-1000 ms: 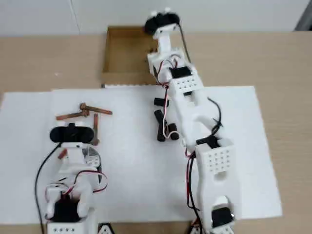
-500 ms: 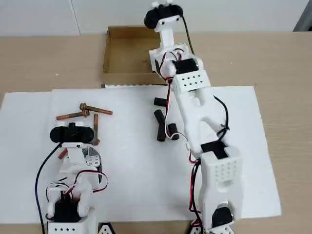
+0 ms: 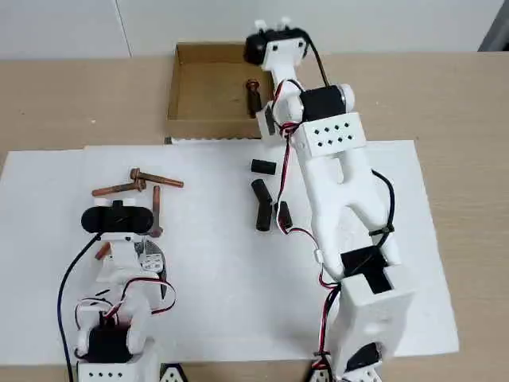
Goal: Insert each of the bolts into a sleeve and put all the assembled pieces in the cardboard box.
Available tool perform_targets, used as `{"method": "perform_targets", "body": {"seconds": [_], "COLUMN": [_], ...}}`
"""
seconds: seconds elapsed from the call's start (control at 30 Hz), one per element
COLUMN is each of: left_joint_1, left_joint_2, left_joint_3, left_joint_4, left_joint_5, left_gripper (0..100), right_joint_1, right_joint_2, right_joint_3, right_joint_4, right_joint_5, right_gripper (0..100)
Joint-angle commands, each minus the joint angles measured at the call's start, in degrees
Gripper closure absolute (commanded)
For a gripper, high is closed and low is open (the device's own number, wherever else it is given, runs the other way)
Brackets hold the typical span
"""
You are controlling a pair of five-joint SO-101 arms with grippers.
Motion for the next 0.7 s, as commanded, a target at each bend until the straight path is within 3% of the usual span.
{"method": "perform_targets", "body": {"seconds": [0.0,0.23,0.57,0.67], "left_joint_1": [-0.35,-0.35,-0.35,-0.35], "left_joint_2": [-0.53,-0.53,-0.53,-0.53], "left_joint_3": [-0.22,-0.22,-0.22,-0.22], "left_joint_4": [-0.44,-0.44,-0.26,-0.26], "left_joint_5": [-0.18,-0.18,-0.18,-0.18], "left_gripper": [99,99,99,99], "right_joint_1": [-0.4,-0.57,-5.14,-5.14], "right_joint_2": [-4.0,-7.69,-28.62,-30.2], "right_joint_3": [-2.73,2.37,29.1,34.11], "right_joint_4": [7.69,9.63,9.19,9.01], "right_joint_5": [0.44,0.7,1.14,6.24], "right_gripper": [99.5,99.5,99.1,99.1]}}
